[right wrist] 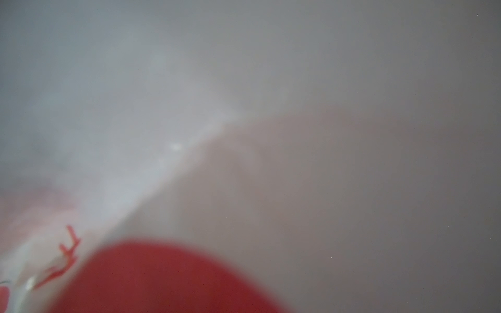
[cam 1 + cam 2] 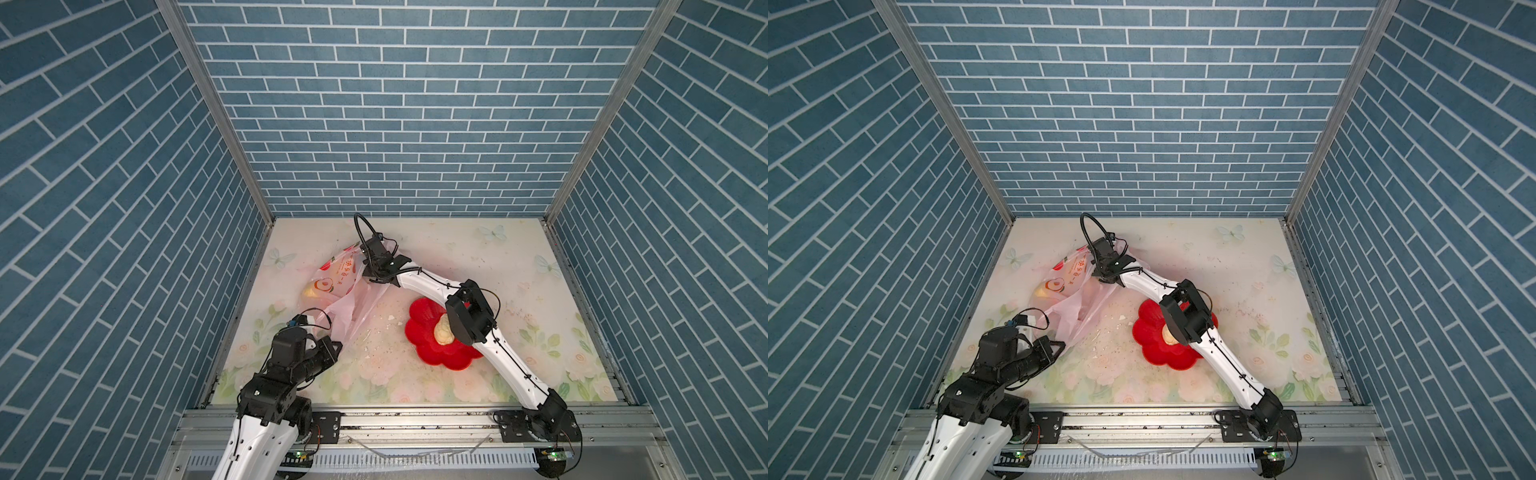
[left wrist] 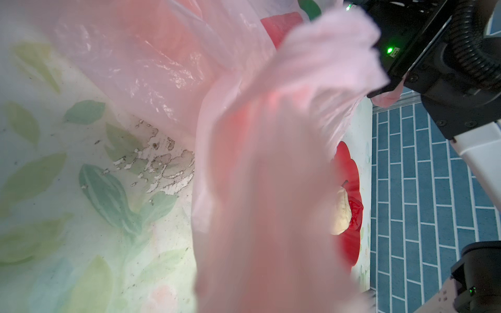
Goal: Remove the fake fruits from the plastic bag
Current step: 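Push the right gripper deeper into the bag toward the green fruit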
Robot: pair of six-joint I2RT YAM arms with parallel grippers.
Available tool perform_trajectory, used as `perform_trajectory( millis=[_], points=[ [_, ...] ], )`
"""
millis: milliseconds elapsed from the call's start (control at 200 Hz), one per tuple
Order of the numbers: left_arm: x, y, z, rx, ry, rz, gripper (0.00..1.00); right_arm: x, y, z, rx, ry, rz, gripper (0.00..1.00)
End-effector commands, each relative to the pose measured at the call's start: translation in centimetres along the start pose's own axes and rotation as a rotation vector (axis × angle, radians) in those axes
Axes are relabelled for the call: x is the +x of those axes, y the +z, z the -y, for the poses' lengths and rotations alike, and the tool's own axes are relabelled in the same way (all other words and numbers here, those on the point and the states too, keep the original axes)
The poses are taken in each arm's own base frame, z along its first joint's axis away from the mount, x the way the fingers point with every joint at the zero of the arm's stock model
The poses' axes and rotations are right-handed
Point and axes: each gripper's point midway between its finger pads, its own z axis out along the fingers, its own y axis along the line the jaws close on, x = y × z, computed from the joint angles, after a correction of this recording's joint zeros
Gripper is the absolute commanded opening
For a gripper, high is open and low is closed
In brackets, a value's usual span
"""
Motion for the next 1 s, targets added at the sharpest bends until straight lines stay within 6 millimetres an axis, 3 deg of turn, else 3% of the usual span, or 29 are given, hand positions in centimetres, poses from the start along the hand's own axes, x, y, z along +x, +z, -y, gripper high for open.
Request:
perform_trajectory(
  millis=[0,430,650,995],
  points=[
    [0.8,-0.2,-0.3,-0.007,-0.001,-0.033,0.00,-2.0,0.5,1.1,0.025,0.068,0.056,0.68],
    [-0.1,-0.9,0.1,-0.012,0.004,0.015,0.00,-1.5,-0.2,1.2,0.014,0.037,0.032,0.30],
    [-0.7,-1.3,0.0,-0.023,-0.005,0.053,0.00,-1.4,-1.5,0.4,-0.025,0.000,0.014,0.22],
    [-3.4,-1.5,1.6,-0.018,0.042,0.140,0.00,-0.2,-6.1,-1.4,-0.083,-0.133,-0.048,0.19]
  ],
)
